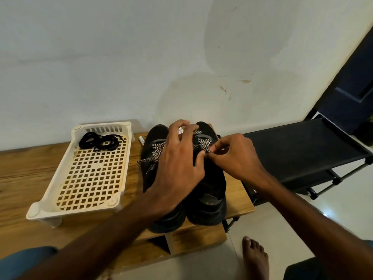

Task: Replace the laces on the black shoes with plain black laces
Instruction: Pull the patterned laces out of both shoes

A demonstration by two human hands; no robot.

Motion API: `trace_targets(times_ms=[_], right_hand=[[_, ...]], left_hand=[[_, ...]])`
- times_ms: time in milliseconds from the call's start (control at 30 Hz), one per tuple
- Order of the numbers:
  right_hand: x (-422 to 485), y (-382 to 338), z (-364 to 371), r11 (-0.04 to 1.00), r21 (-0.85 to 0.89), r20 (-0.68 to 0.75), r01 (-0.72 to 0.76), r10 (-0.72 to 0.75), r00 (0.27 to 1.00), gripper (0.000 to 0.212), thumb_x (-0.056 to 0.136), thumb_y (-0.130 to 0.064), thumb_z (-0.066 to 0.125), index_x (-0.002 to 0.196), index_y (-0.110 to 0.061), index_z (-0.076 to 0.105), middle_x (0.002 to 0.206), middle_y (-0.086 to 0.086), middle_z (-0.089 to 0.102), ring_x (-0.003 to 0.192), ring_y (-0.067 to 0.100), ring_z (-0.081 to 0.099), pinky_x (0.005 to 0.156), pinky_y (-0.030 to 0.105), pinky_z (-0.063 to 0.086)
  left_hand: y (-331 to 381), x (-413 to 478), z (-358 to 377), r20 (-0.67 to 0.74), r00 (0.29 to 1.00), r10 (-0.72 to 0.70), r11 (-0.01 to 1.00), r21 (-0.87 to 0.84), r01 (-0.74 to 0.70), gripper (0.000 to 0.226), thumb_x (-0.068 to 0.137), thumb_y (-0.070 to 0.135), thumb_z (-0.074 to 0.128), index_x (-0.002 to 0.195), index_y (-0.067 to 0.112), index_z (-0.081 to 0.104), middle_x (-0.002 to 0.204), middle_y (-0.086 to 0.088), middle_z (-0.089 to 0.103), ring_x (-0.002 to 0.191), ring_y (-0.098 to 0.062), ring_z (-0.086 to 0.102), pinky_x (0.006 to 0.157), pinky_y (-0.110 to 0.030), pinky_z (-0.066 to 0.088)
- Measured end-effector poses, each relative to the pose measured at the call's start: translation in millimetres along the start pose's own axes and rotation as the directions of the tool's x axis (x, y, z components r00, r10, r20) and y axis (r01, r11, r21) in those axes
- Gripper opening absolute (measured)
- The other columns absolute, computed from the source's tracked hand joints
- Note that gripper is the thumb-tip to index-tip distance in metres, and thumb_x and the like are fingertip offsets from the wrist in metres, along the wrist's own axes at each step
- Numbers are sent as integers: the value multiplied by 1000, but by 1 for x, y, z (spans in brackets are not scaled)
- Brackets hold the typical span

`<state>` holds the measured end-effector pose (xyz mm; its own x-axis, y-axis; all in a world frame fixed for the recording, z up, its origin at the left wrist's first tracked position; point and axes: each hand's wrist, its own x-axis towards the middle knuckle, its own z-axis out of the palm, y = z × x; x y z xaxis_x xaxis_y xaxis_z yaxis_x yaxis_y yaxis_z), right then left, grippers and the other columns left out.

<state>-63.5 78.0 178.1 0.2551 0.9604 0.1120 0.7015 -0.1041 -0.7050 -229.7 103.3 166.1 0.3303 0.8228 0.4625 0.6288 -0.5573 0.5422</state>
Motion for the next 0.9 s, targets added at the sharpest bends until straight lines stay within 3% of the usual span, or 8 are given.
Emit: trace_targets(times_ms=[133, 267, 500, 633, 733, 800, 900], right_hand=[[5, 4, -11, 992, 105, 144, -65, 49, 988, 4, 85, -21, 81, 87, -17, 79, 85, -5, 76, 83, 4, 72, 70, 17, 58], [9, 6, -15, 992, 108, 230, -64, 38, 973, 4, 87, -15, 78, 91, -15, 80, 86, -5, 76, 84, 5, 72, 69, 17, 57], [8, 9, -21, 1000, 26, 276, 6, -13, 961, 5, 85, -19, 81, 88, -23, 78, 84, -8, 74, 81, -3, 68, 61, 8, 51], [1, 17, -22, 995, 99, 292, 6, -34, 956, 4, 90, -22, 77, 92, -19, 78, 89, -5, 76, 86, 4, 71, 74, 23, 60], [0, 20, -23, 986, 164, 338, -14, -43, 940, 11, 94, -24, 73, 95, -15, 78, 92, -1, 76, 89, 8, 72, 78, 26, 59], [1, 20, -23, 966, 251, 385, -60, -42, 922, 18, 97, -27, 68, 95, -12, 78, 91, 1, 76, 88, 7, 71, 77, 23, 56], [2, 18, -21, 898, 385, 477, -213, 4, 879, 31, 99, -34, 62, 99, -8, 77, 100, 5, 77, 98, 11, 72, 83, 22, 57]], left_hand=[[1, -7, 6, 96, 995, -13, 999, -41, 17, 50, 81, 23, 82, 119, 26, 50, 133, 5, 41, 98, -3, 61, 84, -22, 57], [-5, 1, 7, 112, 988, -109, 990, -71, 118, 39, 79, 27, 84, 102, 26, 52, 104, 10, 57, 66, -2, 64, 71, -28, 58], [-1, 0, 5, 97, 986, -139, 984, -98, 149, 47, 70, 32, 88, 99, 30, 51, 107, 11, 51, 78, -13, 63, 88, -38, 55], [4, -4, 5, 114, 987, -110, 993, -31, 114, 32, 74, 34, 86, 86, 33, 56, 122, 10, 51, 77, -11, 64, 92, -43, 55], [4, -2, 6, 127, 982, -138, 990, 25, 136, 20, 72, 35, 87, 76, 33, 68, 129, 6, 61, 88, -12, 69, 104, -28, 40], [3, -1, 7, 115, 983, -144, 990, 28, 141, 19, 70, 34, 89, 75, 31, 71, 124, 4, 67, 91, -11, 70, 97, -21, 35], [1, -1, 8, 94, 989, -116, 993, 23, 114, 22, 69, 34, 88, 83, 29, 72, 109, 9, 72, 81, -1, 62, 89, -19, 42]])
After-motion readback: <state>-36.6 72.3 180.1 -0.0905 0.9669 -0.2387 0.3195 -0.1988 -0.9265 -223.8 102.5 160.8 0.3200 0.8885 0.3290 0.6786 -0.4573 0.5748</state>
